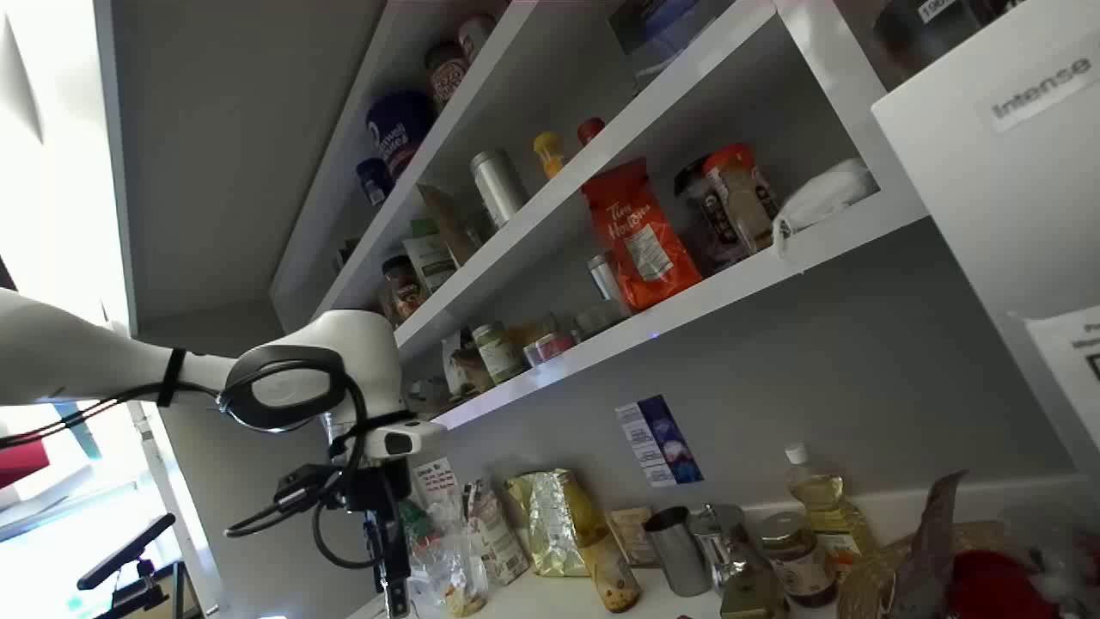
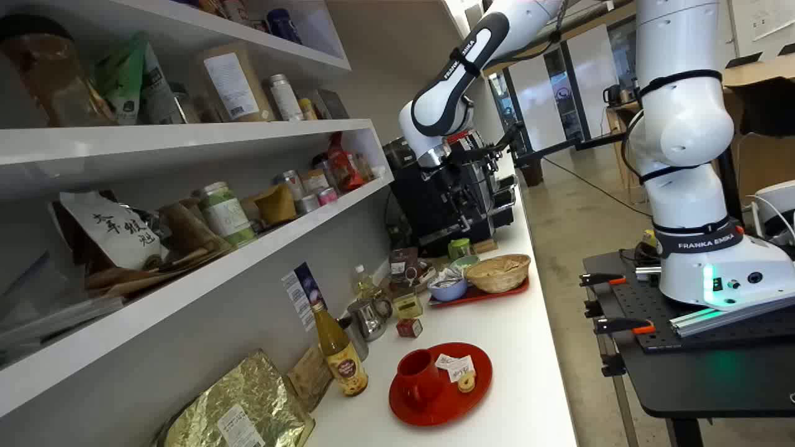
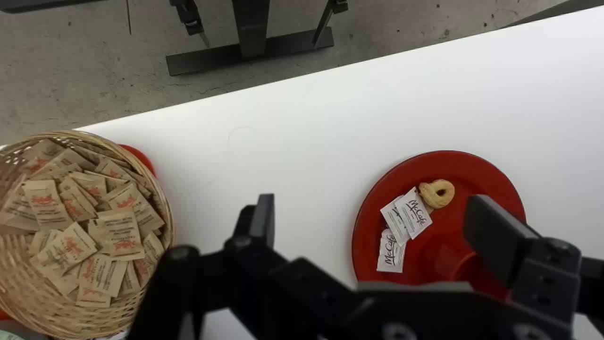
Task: Take the orange packet off of the shelf
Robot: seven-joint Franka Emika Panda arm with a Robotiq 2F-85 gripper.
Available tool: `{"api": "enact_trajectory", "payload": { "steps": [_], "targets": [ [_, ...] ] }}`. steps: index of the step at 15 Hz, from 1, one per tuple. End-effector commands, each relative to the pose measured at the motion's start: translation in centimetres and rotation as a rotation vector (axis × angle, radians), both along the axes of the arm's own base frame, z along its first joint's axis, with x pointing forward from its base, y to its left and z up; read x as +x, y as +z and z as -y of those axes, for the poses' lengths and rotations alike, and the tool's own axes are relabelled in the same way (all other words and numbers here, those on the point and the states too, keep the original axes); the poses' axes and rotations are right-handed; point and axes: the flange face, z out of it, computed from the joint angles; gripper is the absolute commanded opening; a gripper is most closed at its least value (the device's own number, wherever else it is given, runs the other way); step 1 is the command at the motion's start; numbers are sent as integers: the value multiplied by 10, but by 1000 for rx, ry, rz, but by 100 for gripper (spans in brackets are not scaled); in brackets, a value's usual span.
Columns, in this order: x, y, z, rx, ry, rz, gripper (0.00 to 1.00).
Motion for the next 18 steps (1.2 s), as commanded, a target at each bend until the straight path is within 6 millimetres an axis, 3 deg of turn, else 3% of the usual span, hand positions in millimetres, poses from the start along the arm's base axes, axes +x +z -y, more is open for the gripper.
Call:
{"api": "enact_trajectory", "payload": {
  "steps": [1,9,14,18],
  "targets": [
    [0,0,0,0,0,0,100],
    [2,0,1,-12,-4,8,100],
    [34,12,29,-90,-43,158,100],
    [64,46,51,-176,-63,351,100]
  ]
}}
